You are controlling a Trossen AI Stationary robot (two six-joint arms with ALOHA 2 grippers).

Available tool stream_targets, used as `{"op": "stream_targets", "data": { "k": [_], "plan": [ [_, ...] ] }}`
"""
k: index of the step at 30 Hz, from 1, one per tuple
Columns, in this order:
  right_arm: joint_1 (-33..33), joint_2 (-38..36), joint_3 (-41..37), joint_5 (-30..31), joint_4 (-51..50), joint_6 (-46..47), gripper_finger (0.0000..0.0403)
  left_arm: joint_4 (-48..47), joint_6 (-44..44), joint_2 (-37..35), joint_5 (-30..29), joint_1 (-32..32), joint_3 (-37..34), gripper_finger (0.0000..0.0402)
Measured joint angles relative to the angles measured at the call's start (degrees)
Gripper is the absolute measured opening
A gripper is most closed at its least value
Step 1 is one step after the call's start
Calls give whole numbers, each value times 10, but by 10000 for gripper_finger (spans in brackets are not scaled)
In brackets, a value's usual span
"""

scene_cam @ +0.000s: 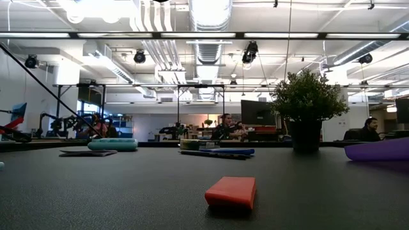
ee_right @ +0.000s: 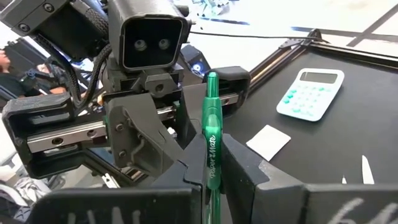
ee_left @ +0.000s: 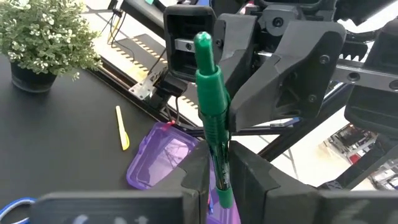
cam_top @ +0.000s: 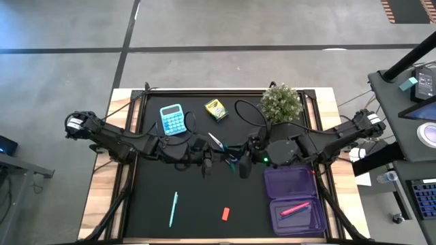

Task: Pack school essentials
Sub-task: Put the green pen into the supply box

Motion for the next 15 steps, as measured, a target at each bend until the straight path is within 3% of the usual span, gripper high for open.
{"op": "stream_targets", "data": {
  "k": [7,15],
  "plan": [
    [0,0,0,1,8,-1,41,0,1,0,0,3,0,9],
    [0,-3,0,-8,7,-10,113,1,2,0,0,4,0,9]
  ]
}}
